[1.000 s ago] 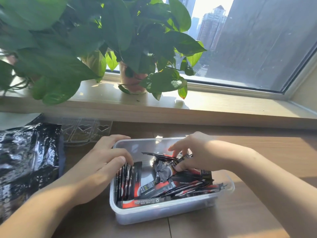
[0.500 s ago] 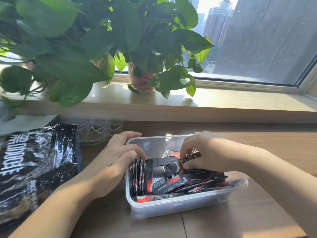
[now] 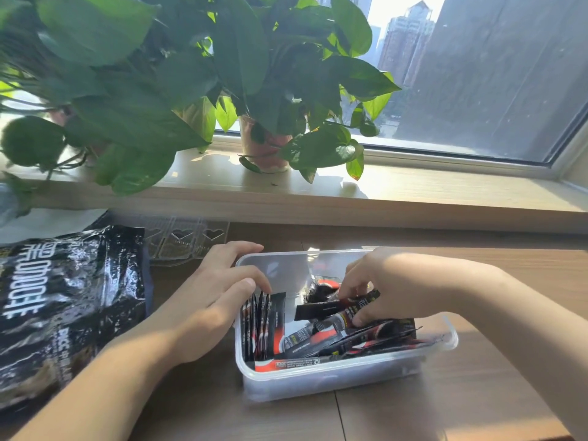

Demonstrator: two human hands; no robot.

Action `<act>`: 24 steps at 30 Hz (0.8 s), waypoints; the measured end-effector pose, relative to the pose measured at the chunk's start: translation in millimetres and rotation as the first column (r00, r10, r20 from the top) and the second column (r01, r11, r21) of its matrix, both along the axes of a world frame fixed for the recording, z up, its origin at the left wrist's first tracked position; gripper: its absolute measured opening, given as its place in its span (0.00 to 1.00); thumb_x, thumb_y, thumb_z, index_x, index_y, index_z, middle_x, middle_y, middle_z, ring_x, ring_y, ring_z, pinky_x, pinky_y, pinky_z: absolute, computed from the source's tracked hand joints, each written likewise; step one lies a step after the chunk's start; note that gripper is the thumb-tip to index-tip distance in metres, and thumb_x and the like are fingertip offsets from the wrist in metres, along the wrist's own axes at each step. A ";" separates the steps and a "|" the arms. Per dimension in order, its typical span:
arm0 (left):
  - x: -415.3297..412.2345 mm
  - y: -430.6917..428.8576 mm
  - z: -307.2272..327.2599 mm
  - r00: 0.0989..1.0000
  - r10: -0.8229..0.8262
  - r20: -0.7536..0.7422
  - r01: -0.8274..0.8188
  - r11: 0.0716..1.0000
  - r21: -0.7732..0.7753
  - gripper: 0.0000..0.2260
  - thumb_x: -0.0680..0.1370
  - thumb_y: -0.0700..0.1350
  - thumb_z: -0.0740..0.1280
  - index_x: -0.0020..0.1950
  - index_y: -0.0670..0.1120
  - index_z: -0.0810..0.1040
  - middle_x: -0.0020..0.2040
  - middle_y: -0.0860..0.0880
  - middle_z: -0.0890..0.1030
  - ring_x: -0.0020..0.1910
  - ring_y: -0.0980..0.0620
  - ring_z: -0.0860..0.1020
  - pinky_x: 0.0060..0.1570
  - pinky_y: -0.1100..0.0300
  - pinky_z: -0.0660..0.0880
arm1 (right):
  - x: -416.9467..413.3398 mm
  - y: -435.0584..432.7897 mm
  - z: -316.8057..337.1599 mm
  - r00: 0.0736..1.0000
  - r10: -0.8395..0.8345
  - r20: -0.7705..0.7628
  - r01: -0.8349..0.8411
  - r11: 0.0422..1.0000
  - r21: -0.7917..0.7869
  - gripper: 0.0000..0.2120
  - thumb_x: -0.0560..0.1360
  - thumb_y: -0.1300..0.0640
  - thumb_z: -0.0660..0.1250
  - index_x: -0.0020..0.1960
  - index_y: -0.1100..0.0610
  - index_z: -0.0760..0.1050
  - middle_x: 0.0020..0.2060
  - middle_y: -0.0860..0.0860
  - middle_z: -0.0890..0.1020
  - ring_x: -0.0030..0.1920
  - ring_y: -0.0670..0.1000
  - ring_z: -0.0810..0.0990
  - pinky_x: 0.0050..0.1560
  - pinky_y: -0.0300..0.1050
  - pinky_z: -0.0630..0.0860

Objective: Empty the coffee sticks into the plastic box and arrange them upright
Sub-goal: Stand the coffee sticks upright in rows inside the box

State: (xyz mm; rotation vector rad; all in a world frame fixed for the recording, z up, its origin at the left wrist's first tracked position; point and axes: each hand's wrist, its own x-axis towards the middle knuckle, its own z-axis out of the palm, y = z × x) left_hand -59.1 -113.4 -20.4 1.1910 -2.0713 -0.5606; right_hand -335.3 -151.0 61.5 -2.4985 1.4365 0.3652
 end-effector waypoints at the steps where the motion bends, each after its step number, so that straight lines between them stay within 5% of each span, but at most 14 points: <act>1: 0.2 -0.1 0.0 1.000 0.000 0.005 0.000 1.000 -0.004 0.21 0.77 0.58 0.49 0.48 0.58 0.82 0.71 0.61 0.67 0.75 0.62 0.58 0.65 0.78 0.51 | 0.7 0.7 0.4 0.999 0.009 -0.031 -0.009 1.000 0.009 0.18 0.73 0.44 0.74 0.62 0.41 0.78 0.48 0.38 0.77 0.39 0.38 0.74 0.34 0.28 0.64; 8: -0.4 0.6 -0.1 1.000 -0.008 0.020 0.008 1.000 -0.023 0.20 0.77 0.57 0.50 0.49 0.58 0.82 0.70 0.61 0.67 0.74 0.61 0.59 0.65 0.78 0.52 | 4.6 0.2 2.1 0.993 0.061 -0.101 -0.061 0.998 0.005 0.15 0.74 0.45 0.71 0.53 0.54 0.78 0.48 0.52 0.81 0.47 0.57 0.79 0.46 0.49 0.77; 13: -1.1 -0.1 -0.2 1.000 -0.009 0.005 0.010 1.000 -0.023 0.20 0.77 0.57 0.50 0.49 0.58 0.82 0.70 0.62 0.68 0.74 0.61 0.60 0.65 0.78 0.53 | 6.2 5.0 10.5 0.995 0.029 -0.100 -0.025 0.999 0.044 0.16 0.75 0.46 0.72 0.61 0.43 0.79 0.53 0.44 0.82 0.48 0.51 0.80 0.44 0.42 0.74; 19: -1.4 -0.5 0.8 1.000 -0.013 0.001 0.013 1.000 -0.003 0.20 0.77 0.57 0.50 0.49 0.58 0.82 0.69 0.62 0.68 0.74 0.60 0.61 0.65 0.78 0.53 | 7.5 5.1 10.7 0.989 0.037 -0.144 -0.033 0.999 0.030 0.12 0.75 0.47 0.72 0.56 0.48 0.80 0.40 0.46 0.82 0.32 0.45 0.74 0.29 0.38 0.68; 24: -3.0 -1.0 1.7 1.000 0.000 -0.018 0.001 0.999 0.052 0.17 0.74 0.59 0.55 0.48 0.59 0.82 0.68 0.65 0.68 0.73 0.62 0.61 0.66 0.71 0.57 | 6.0 3.3 8.1 0.993 0.050 -0.110 -0.048 0.999 0.021 0.09 0.77 0.49 0.70 0.55 0.50 0.80 0.44 0.51 0.83 0.36 0.50 0.76 0.31 0.37 0.68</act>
